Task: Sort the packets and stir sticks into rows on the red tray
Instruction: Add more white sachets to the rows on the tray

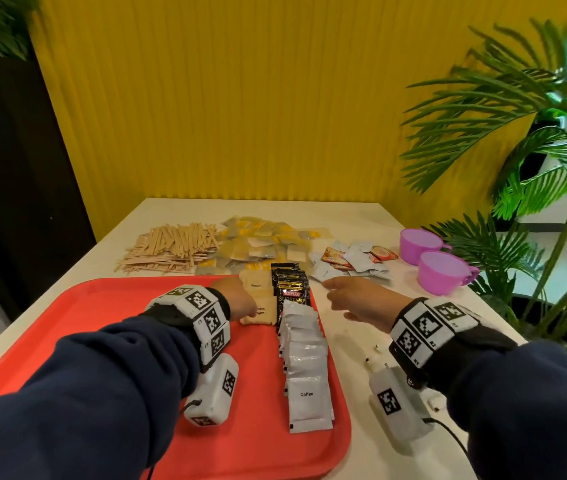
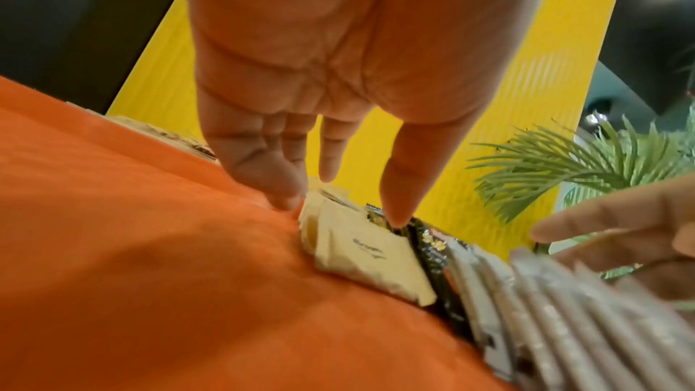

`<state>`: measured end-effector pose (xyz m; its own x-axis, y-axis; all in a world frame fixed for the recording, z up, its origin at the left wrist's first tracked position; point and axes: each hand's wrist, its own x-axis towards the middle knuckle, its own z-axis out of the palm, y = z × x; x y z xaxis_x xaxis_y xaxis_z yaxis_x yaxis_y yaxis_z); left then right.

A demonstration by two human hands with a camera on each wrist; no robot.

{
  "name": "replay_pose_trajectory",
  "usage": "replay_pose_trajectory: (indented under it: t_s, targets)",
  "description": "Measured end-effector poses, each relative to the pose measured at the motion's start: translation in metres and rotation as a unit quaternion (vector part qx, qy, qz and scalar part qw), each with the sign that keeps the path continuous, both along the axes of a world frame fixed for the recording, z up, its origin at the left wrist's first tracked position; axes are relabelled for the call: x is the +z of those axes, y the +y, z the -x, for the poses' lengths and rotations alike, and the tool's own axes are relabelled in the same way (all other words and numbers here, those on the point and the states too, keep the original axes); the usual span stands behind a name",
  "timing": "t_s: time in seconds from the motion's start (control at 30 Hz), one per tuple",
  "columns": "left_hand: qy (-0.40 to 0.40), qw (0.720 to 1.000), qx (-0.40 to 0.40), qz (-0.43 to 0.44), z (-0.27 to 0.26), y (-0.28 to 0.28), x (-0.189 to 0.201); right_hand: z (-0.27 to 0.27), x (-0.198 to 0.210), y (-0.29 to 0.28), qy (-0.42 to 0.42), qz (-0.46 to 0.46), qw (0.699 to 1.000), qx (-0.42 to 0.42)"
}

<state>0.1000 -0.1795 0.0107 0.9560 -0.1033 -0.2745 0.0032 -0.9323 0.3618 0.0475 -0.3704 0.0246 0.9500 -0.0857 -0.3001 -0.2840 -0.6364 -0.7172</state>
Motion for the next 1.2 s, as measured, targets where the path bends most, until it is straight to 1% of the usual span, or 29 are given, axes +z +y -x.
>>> replay_pose_trajectory:
  t_s: [0.07, 0.1, 0.17, 0.27, 0.43, 0.7, 0.8, 0.93, 1.0, 1.1, 1.2]
  targets:
    - [-0.007, 1.000, 0.001, -0.006, -0.007, -0.002, -0.003, -0.001, 0.001, -0.010, -0.010, 0.147, 0.988, 0.043]
    - [-0.006, 1.000, -0.005, -0.020, -0.011, -0.004, -0.003, 0.000, 0.001, -0.015, 0.001, 0.192, 0.979, 0.061]
    - [0.003, 0.999, -0.019, -0.046, -0.013, -0.010, -0.001, 0.005, 0.000, -0.024, 0.036, 0.249, 0.963, 0.095]
    - [0.022, 0.994, -0.051, -0.095, -0.019, -0.016, 0.002, 0.012, -0.003, -0.036, 0.080, 0.299, 0.944, 0.118]
    - [0.022, 0.991, -0.047, -0.125, -0.025, -0.014, 0.001, 0.016, -0.006, -0.049, 0.090, 0.334, 0.928, 0.141]
    - [0.011, 0.987, -0.050, -0.151, -0.028, -0.016, -0.001, 0.018, -0.006, -0.055, 0.088, 0.350, 0.920, 0.154]
    - [0.010, 0.989, -0.039, -0.141, -0.027, -0.017, -0.002, 0.022, -0.004, -0.058, 0.108, 0.364, 0.914, 0.146]
    - [-0.014, 0.990, -0.033, -0.137, -0.023, -0.017, -0.004, 0.033, 0.004, -0.063, 0.171, 0.398, 0.893, 0.120]
    - [-0.001, 0.991, -0.019, -0.130, -0.018, -0.017, -0.002, 0.039, 0.006, -0.067, 0.194, 0.409, 0.885, 0.114]
    - [0.005, 0.996, -0.010, -0.093, -0.009, -0.017, 0.005, 0.046, 0.006, -0.070, 0.201, 0.424, 0.876, 0.113]
    - [-0.026, 0.998, -0.020, -0.053, 0.005, -0.020, 0.019, 0.054, 0.000, -0.071, 0.184, 0.426, 0.878, 0.119]
